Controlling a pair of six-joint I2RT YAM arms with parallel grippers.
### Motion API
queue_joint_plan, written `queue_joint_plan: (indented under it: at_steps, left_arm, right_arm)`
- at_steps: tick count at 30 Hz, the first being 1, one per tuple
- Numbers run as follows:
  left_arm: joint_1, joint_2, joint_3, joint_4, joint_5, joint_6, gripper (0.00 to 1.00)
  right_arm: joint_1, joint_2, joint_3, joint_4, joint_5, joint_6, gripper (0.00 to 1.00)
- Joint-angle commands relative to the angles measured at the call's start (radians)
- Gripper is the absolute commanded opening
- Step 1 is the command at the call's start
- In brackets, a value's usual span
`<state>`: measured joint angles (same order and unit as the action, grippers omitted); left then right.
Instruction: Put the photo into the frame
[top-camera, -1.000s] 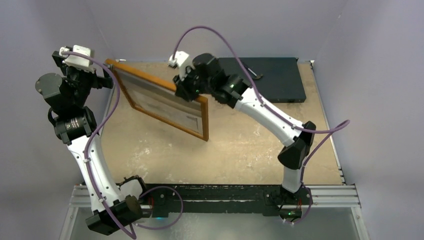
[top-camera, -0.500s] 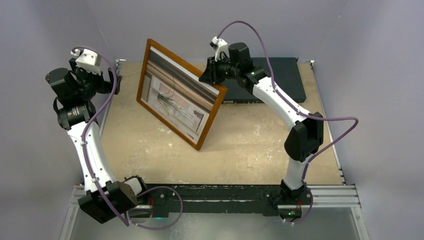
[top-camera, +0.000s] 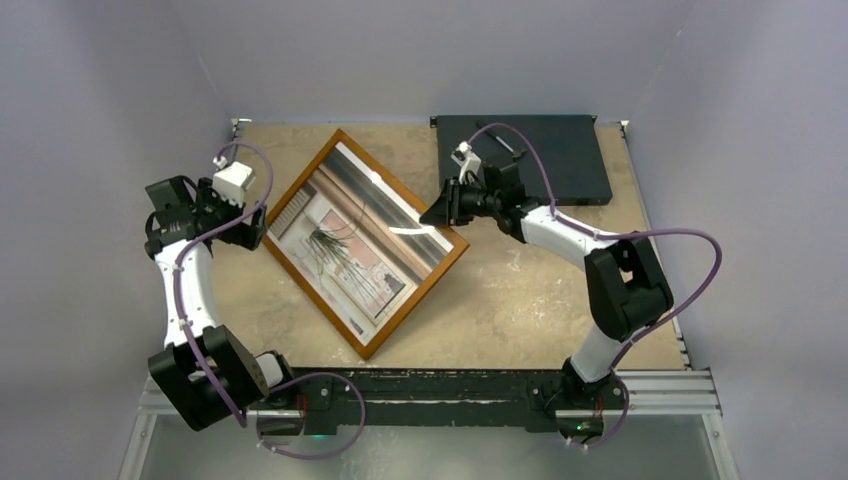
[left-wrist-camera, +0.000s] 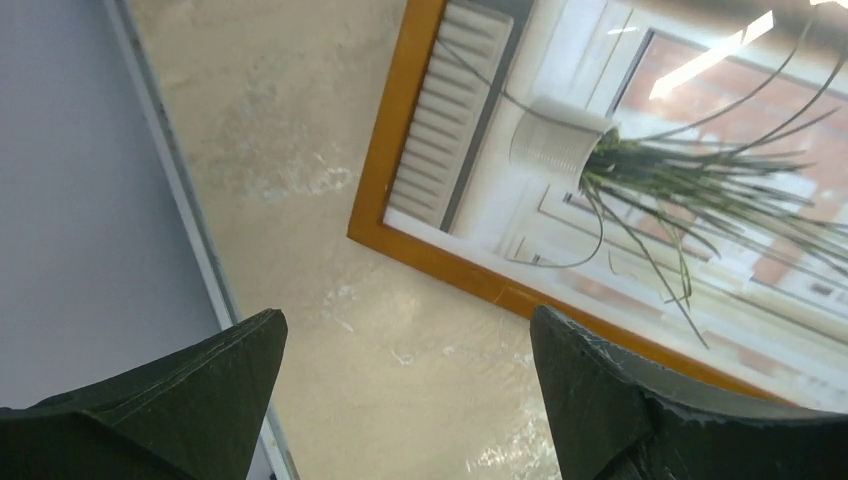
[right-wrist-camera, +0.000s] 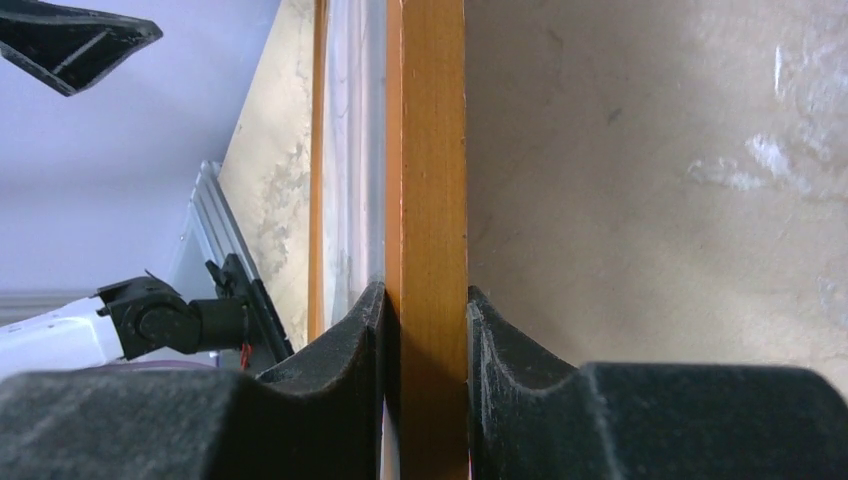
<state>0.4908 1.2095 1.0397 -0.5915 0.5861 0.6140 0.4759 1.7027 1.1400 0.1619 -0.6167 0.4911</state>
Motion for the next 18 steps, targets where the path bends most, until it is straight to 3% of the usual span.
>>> queue_joint_plan:
  at_steps: [1,7,10,16,18]
  left_arm:
    - [0.007,-0.012,-0.045,-0.036,-0.03,0.173,0.9]
    - [0.007,0.05,-0.098,-0.058,-0.082,0.27,0.87]
    - [0.007,0.066,-0.133,-0.039,-0.111,0.296,0.87]
    - [0.007,0.094,-0.163,-0.004,-0.118,0.253,0.88]
    - [0.007,0.104,-0.153,0.009,-0.103,0.21,0.88]
  right_arm:
    - [-0.02,-0.064,-0.131,0.225,-0.005,0.016,0.0]
    - [-0.039,-0.047,-0.272,0.422,0.053,0.087,0.02]
    - [-0.039,-0.035,-0.298,0.446,0.096,0.072,0.22]
    - [-0.048,-0.009,-0.359,0.507,0.177,0.066,0.39]
    - [-0.048,0.014,-0.367,0.522,0.183,0.066,0.5]
